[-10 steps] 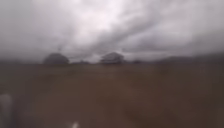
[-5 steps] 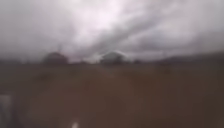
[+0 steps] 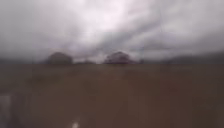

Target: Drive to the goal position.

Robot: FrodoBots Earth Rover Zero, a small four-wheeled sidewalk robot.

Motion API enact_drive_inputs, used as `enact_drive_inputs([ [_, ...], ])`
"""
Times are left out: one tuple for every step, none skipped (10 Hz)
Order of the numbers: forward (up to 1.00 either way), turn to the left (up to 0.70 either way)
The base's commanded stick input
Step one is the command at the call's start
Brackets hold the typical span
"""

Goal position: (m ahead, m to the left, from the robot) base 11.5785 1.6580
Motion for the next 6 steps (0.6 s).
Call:
enact_drive_inputs([
  [1.0, 0.0],
  [1.0, 0.0],
  [1.0, 0.0],
  [1.0, 0.0],
  [1.0, 0.0],
  [1.0, 0.0],
])
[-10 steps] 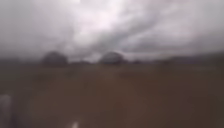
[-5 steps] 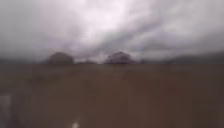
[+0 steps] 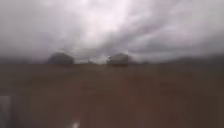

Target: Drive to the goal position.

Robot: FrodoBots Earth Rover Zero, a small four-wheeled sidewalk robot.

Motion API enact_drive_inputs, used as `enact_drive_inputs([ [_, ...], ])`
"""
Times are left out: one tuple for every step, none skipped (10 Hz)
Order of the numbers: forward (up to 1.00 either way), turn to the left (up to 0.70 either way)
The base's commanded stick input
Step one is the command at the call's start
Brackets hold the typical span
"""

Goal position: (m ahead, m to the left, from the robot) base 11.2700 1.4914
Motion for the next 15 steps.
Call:
enact_drive_inputs([
  [1.0, 0.0],
  [1.0, 0.0],
  [1.0, 0.0],
  [1.0, 0.0],
  [1.0, 0.0],
  [1.0, 0.0],
  [1.0, 0.0],
  [1.0, 0.0],
  [1.0, 0.0],
  [0.99, 0.0],
  [0.91, 0.0],
  [0.85, 0.0],
  [0.85, 0.0],
  [0.85, 0.0],
  [0.85, 0.0],
])
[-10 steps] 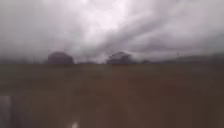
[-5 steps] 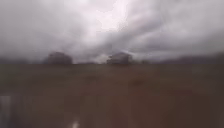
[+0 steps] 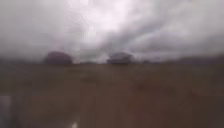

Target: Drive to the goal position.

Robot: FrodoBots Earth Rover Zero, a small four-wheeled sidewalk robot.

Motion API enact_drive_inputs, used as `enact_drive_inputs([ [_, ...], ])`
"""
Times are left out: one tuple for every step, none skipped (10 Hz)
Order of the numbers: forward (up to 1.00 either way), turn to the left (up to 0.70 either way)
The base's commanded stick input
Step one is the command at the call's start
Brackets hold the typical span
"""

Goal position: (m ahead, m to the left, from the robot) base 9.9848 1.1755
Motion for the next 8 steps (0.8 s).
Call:
enact_drive_inputs([
  [0.85, 0.12],
  [0.85, 0.26],
  [0.85, 0.22],
  [0.85, 0.0],
  [0.85, 0.0],
  [0.85, 0.0],
  [0.85, 0.0],
  [0.85, 0.0],
])
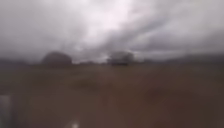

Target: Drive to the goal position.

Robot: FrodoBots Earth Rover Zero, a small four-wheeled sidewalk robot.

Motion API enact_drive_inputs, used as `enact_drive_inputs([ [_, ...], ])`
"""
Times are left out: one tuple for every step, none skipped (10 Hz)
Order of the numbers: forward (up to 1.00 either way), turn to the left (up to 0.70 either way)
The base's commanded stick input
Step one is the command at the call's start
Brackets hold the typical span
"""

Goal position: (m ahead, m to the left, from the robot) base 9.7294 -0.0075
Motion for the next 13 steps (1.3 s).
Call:
enact_drive_inputs([
  [0.85, 0.0],
  [0.85, 0.0],
  [0.85, 0.0],
  [0.85, 0.0],
  [0.85, 0.0],
  [0.85, 0.0],
  [0.85, 0.0],
  [0.85, 0.0],
  [0.85, 0.0],
  [0.85, 0.0],
  [0.85, 0.0],
  [0.85, 0.0],
  [0.85, 0.0],
])
